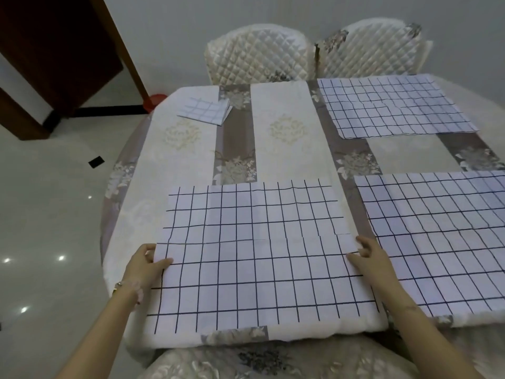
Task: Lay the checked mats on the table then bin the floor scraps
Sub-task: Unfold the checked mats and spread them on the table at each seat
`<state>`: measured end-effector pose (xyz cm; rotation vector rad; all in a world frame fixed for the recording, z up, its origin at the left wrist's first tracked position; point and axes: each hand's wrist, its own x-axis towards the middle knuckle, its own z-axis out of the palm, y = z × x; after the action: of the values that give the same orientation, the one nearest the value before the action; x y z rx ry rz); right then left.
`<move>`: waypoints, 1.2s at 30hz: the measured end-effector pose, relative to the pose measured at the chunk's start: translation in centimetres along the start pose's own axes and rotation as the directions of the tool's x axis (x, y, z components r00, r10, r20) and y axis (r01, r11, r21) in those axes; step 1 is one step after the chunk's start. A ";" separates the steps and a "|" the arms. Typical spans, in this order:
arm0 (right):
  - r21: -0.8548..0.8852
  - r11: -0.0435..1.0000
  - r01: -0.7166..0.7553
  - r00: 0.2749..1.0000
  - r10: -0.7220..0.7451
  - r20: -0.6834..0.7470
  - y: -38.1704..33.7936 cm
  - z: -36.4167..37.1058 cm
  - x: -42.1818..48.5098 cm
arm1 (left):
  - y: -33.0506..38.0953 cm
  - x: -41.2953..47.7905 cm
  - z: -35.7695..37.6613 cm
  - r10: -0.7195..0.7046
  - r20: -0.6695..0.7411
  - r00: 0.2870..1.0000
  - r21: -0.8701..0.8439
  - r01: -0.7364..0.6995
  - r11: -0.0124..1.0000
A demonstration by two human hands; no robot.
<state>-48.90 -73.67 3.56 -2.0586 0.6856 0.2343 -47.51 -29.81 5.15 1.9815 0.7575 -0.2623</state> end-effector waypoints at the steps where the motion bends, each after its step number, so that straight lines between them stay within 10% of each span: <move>1: -0.015 1.000 0.016 1.000 -0.016 -0.009 0.1 0.0 -0.3 | -0.5 -0.1 0.1 0.015 -0.031 0.999 0.032 -0.014 0.999; 6: -0.061 0.995 0.075 0.996 -0.079 -0.052 -0.1 0.6 -1.1 | -1.1 -0.2 0.9 0.134 -0.119 0.984 0.211 -0.107 0.972; 16: -0.464 0.812 0.354 0.911 -0.412 -0.025 0.3 3.0 -3.8 | 1.1 0.6 3.4 0.631 0.054 0.774 0.685 -0.488 0.540; 20: -0.545 0.732 0.410 0.911 -0.362 0.199 1.1 3.4 -4.7 | 2.3 2.0 5.4 0.544 0.393 0.741 0.630 -0.648 0.427; 25: -0.655 0.598 0.462 0.887 -0.313 0.340 1.3 2.8 -5.7 | 2.0 3.0 5.9 0.437 0.462 0.771 0.696 -0.621 0.360; 32: -0.684 0.584 0.438 0.899 -0.281 0.336 1.4 2.2 -6.5 | 2.5 2.9 5.8 0.356 0.480 0.802 0.711 -0.593 0.378; 36: -0.665 0.612 0.429 0.902 -0.333 0.275 0.0 2.7 -6.7 | 2.6 0.9 3.5 0.400 0.338 0.852 0.492 -0.522 0.697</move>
<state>-54.15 -68.91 4.79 -2.8529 0.0184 0.4270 -44.75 -33.32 4.79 2.5867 -0.0047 -0.4156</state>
